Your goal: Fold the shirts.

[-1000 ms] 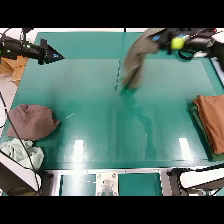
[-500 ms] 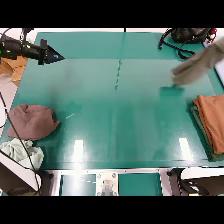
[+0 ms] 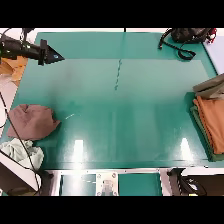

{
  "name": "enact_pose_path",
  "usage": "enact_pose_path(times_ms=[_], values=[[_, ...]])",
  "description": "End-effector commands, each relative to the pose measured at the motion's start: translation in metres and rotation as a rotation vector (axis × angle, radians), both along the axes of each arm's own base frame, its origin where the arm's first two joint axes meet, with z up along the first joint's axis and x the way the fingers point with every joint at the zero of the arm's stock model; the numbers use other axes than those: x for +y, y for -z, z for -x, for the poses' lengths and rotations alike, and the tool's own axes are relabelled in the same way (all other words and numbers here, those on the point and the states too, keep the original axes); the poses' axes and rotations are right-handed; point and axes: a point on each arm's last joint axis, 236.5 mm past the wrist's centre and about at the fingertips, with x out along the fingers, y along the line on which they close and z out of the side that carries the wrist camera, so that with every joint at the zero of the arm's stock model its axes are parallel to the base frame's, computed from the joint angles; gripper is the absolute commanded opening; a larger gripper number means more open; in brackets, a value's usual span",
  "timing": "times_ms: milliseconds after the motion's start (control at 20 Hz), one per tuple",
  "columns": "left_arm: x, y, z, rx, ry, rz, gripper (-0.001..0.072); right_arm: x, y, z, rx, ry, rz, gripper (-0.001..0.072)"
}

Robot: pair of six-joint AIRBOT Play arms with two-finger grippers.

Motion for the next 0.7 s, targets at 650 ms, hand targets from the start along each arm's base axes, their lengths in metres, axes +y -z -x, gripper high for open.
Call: enact_pose_path(times_ms=[650], values=[[-0.002, 0.002, 0.013, 0.028, 0.047, -0.001, 0.0031, -0.006, 0.053, 0.189, 0.660, 0.299, -0.057, 0.0016]])
